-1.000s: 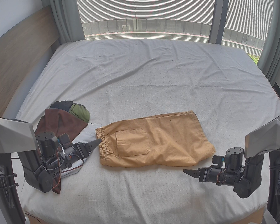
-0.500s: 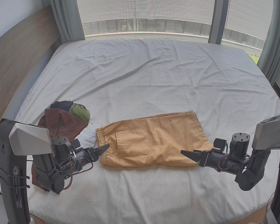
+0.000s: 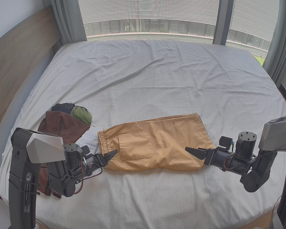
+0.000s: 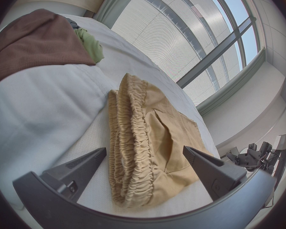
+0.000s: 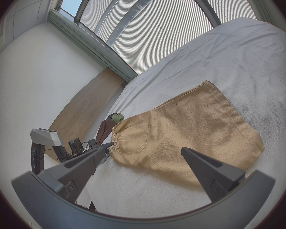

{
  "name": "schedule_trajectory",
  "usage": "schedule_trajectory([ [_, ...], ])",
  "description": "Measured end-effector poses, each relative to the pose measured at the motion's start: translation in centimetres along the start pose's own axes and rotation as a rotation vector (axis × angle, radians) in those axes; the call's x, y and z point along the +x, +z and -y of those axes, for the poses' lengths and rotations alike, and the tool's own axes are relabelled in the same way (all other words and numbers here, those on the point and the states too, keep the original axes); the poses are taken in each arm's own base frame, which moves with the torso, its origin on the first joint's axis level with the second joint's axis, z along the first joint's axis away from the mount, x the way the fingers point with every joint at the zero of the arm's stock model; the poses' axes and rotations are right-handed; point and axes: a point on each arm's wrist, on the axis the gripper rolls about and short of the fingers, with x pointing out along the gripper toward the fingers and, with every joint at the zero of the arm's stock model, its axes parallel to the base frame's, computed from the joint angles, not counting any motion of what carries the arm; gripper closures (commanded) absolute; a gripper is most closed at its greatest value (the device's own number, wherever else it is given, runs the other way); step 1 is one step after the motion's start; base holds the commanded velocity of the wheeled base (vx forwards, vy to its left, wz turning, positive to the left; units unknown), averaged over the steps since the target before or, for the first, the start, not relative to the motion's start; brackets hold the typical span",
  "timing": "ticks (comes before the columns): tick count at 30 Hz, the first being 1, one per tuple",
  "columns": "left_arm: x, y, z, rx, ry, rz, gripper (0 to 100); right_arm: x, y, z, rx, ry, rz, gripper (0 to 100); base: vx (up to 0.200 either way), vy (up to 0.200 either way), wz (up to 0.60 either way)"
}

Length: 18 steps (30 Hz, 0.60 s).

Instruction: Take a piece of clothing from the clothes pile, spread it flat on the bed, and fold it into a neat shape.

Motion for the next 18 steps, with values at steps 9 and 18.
schedule_trajectory([
  [9, 1.1, -0.9, -0.4, 0.002, 0.001, -0.009, 0, 0.0, 0.0, 0.0, -0.001, 0.001, 0.001, 0, 0.0, 0.0, 0.0],
  [18, 2.1, -1.0, 0.5, -0.072, -0.034, -0.003, 0, 0.0, -0.2, -0.1, 0.001, 0.001, -0.005, 0, 0.0, 0.0, 0.0],
])
